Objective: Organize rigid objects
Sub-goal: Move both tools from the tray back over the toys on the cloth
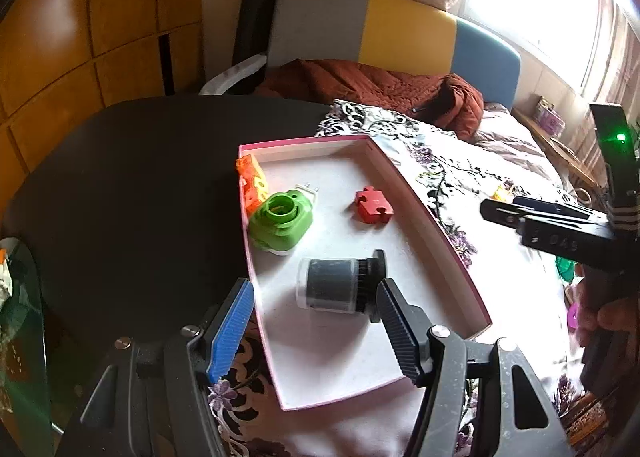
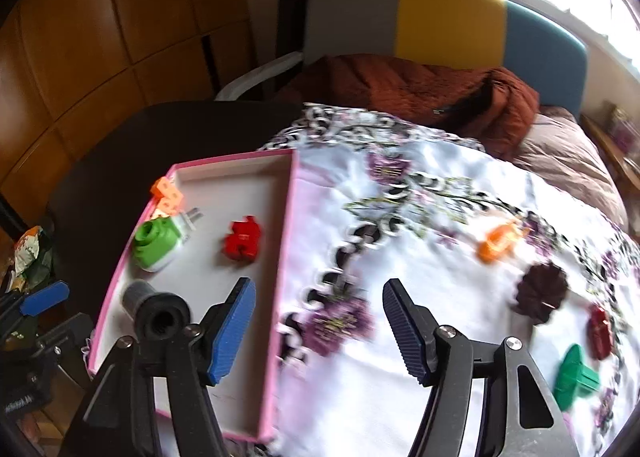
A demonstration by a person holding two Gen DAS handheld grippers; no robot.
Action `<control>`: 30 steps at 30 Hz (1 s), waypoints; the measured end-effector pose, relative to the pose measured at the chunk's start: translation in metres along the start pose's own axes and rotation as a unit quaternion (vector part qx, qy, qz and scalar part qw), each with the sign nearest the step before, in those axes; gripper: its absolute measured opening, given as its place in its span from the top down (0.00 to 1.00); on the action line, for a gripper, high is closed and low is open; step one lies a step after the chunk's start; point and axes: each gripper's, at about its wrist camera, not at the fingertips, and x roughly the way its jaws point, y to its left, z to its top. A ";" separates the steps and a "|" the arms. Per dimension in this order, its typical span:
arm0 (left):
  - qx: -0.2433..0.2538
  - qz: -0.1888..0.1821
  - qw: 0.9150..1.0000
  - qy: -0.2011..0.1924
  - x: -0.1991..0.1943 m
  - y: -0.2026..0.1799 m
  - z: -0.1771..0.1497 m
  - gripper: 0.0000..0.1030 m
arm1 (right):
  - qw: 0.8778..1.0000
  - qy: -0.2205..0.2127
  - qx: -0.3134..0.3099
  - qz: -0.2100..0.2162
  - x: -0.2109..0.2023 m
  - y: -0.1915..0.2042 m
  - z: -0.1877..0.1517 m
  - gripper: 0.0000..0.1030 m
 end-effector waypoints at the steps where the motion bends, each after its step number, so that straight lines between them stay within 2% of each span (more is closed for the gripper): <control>1: 0.005 -0.002 1.000 0.000 0.000 -0.003 0.000 0.37 | 1.000 -0.001 0.005 -0.005 -0.004 -0.008 -0.002 0.34; 7: 0.035 -0.021 0.999 0.003 0.001 -0.026 0.001 0.37 | 0.997 -0.005 0.059 -0.042 -0.035 -0.073 -0.019 0.28; 10: 0.053 -0.042 0.998 0.007 0.003 -0.041 0.002 0.37 | 0.992 -0.007 0.104 -0.067 -0.055 -0.117 -0.032 0.27; 14: 0.076 -0.073 0.994 0.022 0.009 -0.065 0.003 0.37 | 0.979 -0.012 0.169 -0.112 -0.083 -0.180 -0.053 0.24; 17: 0.108 -0.106 0.988 0.036 0.015 -0.092 0.003 0.38 | 0.964 -0.015 0.222 -0.143 -0.102 -0.224 -0.073 0.23; 18: 0.127 -0.119 0.984 0.039 0.016 -0.106 0.002 0.38 | 0.958 -0.016 0.239 -0.155 -0.107 -0.238 -0.081 0.22; 22: 0.183 -0.171 0.966 0.058 0.022 -0.155 -0.005 0.38 | 0.935 -0.025 0.326 -0.137 -0.122 -0.280 -0.106 0.21; 24: 0.206 -0.206 0.954 0.073 0.027 -0.179 -0.009 0.38 | 0.922 -0.038 0.372 -0.105 -0.125 -0.295 -0.119 0.20; 26: 0.225 -0.228 0.944 0.083 0.030 -0.202 -0.014 0.38 | 0.901 -0.042 0.426 -0.066 -0.120 -0.306 -0.133 0.19; 27: 0.235 -0.240 0.938 0.088 0.032 -0.213 -0.016 0.38 | 0.894 -0.049 0.438 -0.075 -0.123 -0.309 -0.136 0.18; 30: 0.263 -0.272 0.920 0.102 0.035 -0.246 -0.025 0.38 | 0.888 -0.076 0.449 -0.065 -0.128 -0.308 -0.140 0.18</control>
